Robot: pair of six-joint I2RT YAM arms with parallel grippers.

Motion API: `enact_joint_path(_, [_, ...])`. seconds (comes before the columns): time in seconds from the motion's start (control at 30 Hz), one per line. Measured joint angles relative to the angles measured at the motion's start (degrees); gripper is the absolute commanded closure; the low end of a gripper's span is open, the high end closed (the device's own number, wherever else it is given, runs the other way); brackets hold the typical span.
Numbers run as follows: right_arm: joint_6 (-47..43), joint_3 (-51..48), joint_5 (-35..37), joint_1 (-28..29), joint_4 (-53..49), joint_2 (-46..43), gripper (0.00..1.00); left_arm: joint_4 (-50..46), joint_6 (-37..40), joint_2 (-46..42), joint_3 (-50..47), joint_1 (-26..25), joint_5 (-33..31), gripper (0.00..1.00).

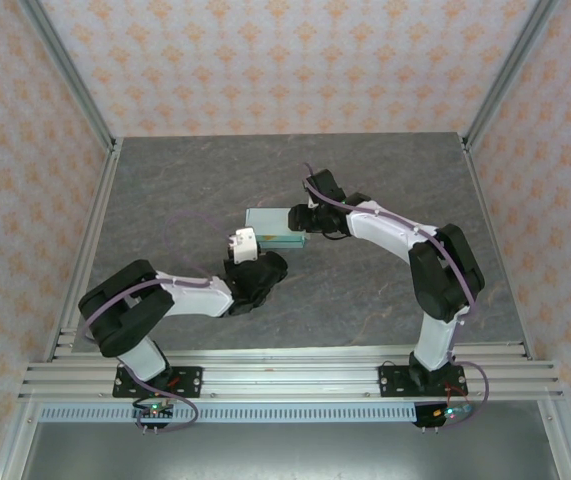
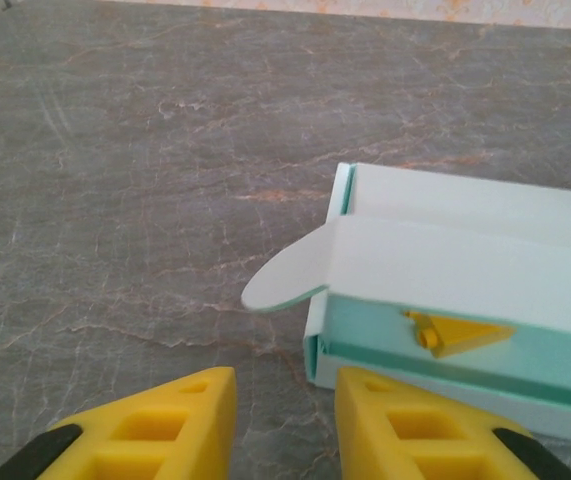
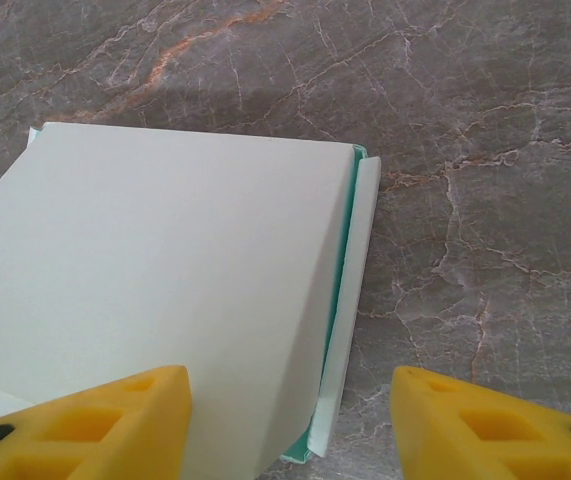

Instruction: Fold the paper box

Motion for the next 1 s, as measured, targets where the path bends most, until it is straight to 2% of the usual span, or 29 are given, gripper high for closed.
enact_joint_path(0.1, [-0.02, 0.00, 0.22, 0.09, -0.02, 0.00, 0.45, -2.21, 0.04, -3.56, -2.05, 0.00, 2.69, 0.65])
enact_joint_path(0.2, [-0.04, 0.00, 0.66, 0.13, -0.02, 0.00, 0.45, -5.22, 0.81, -8.72, -3.74, 0.00, 6.10, 0.55])
enact_joint_path(0.4, [-0.26, 0.00, 1.27, 0.22, -0.02, 0.02, 0.45, -17.40, 4.94, -20.48, -1.44, 1.11, 14.62, 0.50])
enact_joint_path(0.5, [-0.66, 0.04, 1.36, 0.22, -0.02, 0.04, 0.45, -22.34, 6.95, -25.00, 1.01, 4.15, 19.56, 0.47])
enact_joint_path(0.6, [-0.98, 0.07, 1.60, 0.22, -0.02, 0.07, 0.45, -24.83, 8.63, -27.15, 3.61, 9.44, 24.74, 0.45])
enact_joint_path(0.67, [-1.14, 0.07, 1.81, 0.22, -0.02, 0.07, 0.45, -26.12, 9.64, -25.66, 6.43, 13.64, 27.91, 0.44])
enact_joint_path(0.8, [-1.55, 0.07, 2.58, 0.22, -0.02, 0.26, 0.45, -26.45, 11.23, -16.35, 13.88, 20.83, 34.01, 0.43])
enact_joint_path(1.0, [-2.69, 0.07, 4.20, 0.22, -0.02, 0.59, 0.45, -26.40, 12.61, 0.79, 22.67, 26.71, 43.28, 0.42])
